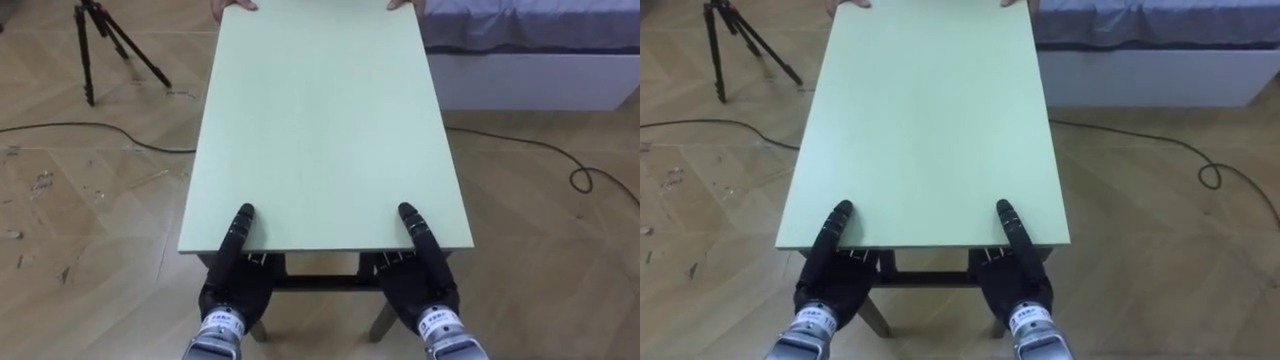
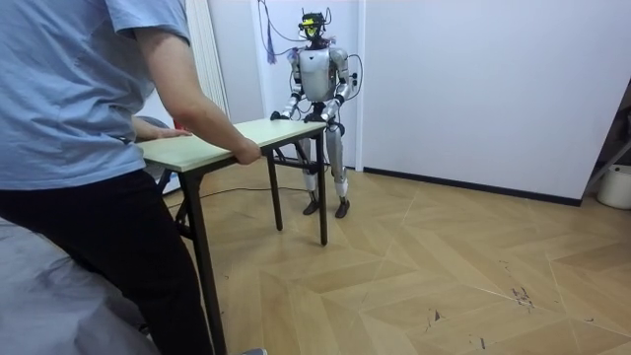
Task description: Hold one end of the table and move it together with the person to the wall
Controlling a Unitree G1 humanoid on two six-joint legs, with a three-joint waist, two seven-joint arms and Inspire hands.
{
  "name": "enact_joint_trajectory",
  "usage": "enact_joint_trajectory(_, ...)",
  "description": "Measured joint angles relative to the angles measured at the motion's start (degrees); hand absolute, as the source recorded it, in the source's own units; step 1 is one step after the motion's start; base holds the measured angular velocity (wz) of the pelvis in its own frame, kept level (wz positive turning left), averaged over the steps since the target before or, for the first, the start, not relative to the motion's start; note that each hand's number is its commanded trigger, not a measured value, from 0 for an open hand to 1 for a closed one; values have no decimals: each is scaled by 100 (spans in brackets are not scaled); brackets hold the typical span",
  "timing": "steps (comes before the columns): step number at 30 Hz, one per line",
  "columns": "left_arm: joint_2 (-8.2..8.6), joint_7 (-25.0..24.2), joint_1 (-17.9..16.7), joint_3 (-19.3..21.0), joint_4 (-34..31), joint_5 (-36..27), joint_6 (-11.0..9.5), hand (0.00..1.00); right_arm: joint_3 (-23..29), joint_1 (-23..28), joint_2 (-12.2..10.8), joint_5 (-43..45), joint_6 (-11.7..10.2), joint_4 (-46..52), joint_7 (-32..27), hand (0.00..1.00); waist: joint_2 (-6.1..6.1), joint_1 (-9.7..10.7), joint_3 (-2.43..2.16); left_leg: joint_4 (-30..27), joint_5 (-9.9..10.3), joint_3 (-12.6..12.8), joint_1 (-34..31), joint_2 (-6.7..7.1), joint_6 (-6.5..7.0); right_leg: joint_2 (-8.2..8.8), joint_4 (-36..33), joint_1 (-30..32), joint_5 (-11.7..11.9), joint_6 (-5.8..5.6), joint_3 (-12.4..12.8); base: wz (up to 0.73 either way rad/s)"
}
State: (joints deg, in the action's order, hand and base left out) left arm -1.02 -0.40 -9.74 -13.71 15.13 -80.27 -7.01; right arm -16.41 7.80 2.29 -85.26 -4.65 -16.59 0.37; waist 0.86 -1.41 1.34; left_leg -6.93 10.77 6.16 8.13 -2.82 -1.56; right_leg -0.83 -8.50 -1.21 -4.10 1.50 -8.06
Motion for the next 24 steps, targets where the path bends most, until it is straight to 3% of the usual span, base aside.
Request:
enact_joint_trajectory(3,17,-1,-96,-5,-107,-17,3,100,-1,42,30,-80,-18,50,0,100,-16,5,5,-214,-1,42,5,35,0,66,-44,-95,0,0,37,4)
enact_joint_trajectory(5,51,-1,-197,-11,-190,-19,3,100,-15,83,3,-74,-29,74,5,100,-144,3,70,-764,120,186,-295,95,17,258,-25,-218,0,-4,383,13)
enact_joint_trajectory(6,58,0,-179,-81,-240,-8,10,100,-10,115,65,-138,-61,125,75,100,-128,118,60,-228,21,186,-544,44,7,276,-47,-183,-26,-55,641,48)
enact_joint_trajectory(7,21,-1,-143,-130,-269,-7,47,100,44,194,113,-204,-81,163,158,100,-202,128,33,-70,-219,446,-718,-2,220,336,-175,-100,-260,-350,785,36)
enact_joint_trajectory(9,-52,-4,-239,-137,-314,-14,61,100,31,314,78,-168,-39,215,160,100,-274,-5,23,-302,-239,496,-709,62,230,358,-224,-57,-328,-434,775,-33)
enact_joint_trajectory(10,-41,-24,-323,-132,-371,-24,73,100,15,395,69,-173,-38,303,160,100,-212,-100,30,-354,-224,241,-654,65,231,297,-103,-65,-316,-417,795,-63)
enact_joint_trajectory(11,-14,-66,-391,-86,-441,-24,64,100,-8,421,56,-169,-40,415,161,100,-170,-143,39,-449,-165,-43,-691,97,187,227,81,-91,-171,-312,734,-54)
enact_joint_trajectory(13,51,-90,-444,-40,-435,-32,77,100,-89,383,133,-170,-87,422,183,100,-57,-166,28,-583,-66,-26,-771,101,82,238,63,-121,-175,-267,573,-8)
enact_joint_trajectory(14,45,-90,-455,-37,-417,-32,133,100,-91,415,151,-203,-92,385,222,100,-50,-81,25,-634,-65,12,-752,108,78,216,50,-187,-191,-255,505,32)
enact_joint_trajectory(17,1,-115,-469,-94,-378,-47,159,100,-100,492,139,-228,-46,376,247,100,-98,-76,48,-941,-58,-165,-783,-50,65,109,-666,146,-443,-107,498,17)
enact_joint_trajectory(19,-45,-172,-506,-85,-379,-55,148,100,-99,527,101,-212,-28,381,279,100,-143,-108,13,-1515,71,-320,-1110,-83,-113,63,-592,96,-491,33,520,-5)
enact_joint_trajectory(21,-38,-196,-508,-50,-370,-53,189,100,-105,512,150,-206,-30,380,298,100,-91,-179,20,-1965,103,-308,-1379,-165,-144,-10,-617,106,-495,39,332,4)
enact_joint_trajectory(22,-33,-196,-517,-60,-325,-60,227,100,-99,575,176,-217,-33,379,300,100,-58,-183,1,-2004,103,-310,-1368,-251,-143,-39,-696,86,-494,39,244,33)
enact_joint_trajectory(24,-51,-196,-558,-101,-318,-155,270,100,-87,645,202,-235,-40,381,304,100,-10,-86,6,-1894,103,-322,-1243,-383,-143,-132,-1006,134,-498,43,135,37)
